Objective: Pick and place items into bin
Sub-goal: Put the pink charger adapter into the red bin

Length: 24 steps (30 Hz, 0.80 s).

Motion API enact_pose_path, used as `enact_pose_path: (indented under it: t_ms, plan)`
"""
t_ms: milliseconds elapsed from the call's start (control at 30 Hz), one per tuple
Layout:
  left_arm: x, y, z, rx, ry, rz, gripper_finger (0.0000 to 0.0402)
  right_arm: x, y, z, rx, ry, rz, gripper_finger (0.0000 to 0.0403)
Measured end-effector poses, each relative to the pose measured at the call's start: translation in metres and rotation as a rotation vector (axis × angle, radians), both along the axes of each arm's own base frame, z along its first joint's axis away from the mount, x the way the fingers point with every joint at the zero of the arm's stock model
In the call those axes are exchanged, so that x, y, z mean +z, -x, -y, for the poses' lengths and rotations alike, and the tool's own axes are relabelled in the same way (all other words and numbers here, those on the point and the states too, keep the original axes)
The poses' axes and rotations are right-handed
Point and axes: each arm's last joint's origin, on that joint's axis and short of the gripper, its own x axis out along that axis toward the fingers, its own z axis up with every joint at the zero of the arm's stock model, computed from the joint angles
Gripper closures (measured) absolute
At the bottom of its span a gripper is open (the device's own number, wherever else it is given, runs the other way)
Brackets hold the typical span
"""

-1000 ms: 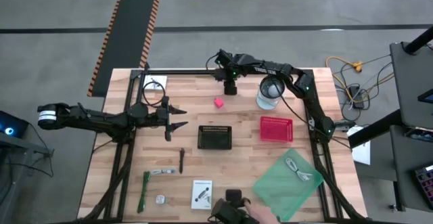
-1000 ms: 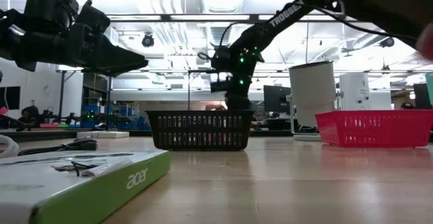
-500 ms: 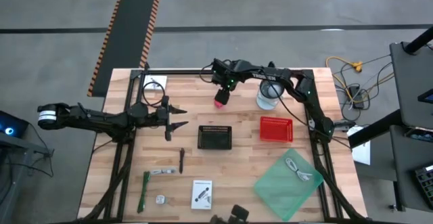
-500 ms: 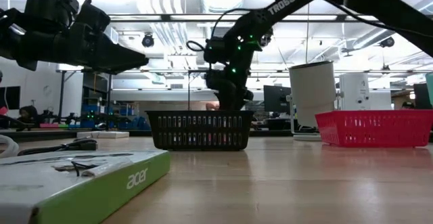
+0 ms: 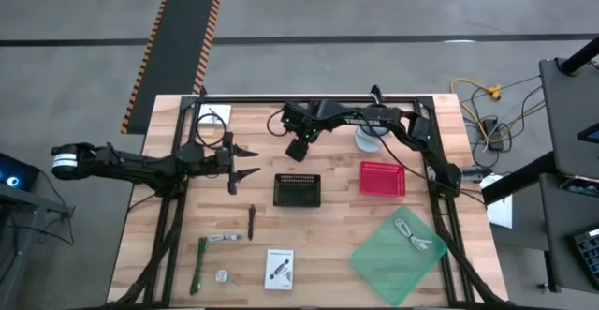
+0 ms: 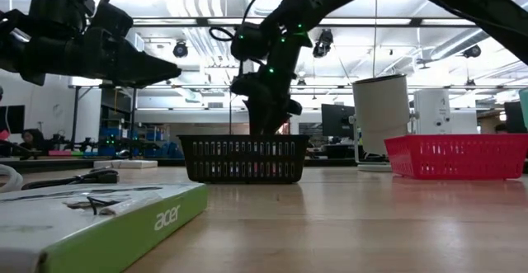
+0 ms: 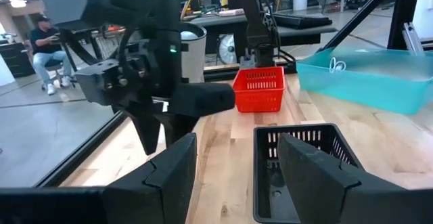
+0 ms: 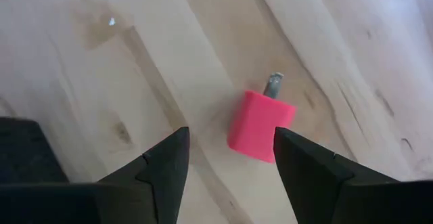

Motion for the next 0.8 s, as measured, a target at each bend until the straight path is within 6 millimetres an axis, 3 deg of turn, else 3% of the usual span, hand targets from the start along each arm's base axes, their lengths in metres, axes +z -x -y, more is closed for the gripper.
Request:
enact_pose_path:
  t_ms: [167,467,800]
  plan:
    - [0.000,0.000,0.000,0.000,0.000,-0.003,0.0210,0.000,-0.001,-0.002,-0.077,0.084,-0.020,0.0202]
    - [0.000,0.000,0.000,0.000,0.001,-0.003,0.0210,-0.018,0.000,-0.002,-0.084,0.067,-0.050,0.0202]
    - [-0.001,0.000,0.000,0.000,0.002,-0.005,0.0210,-0.020,-0.002,0.003,-0.084,0.098,-0.013,0.0202]
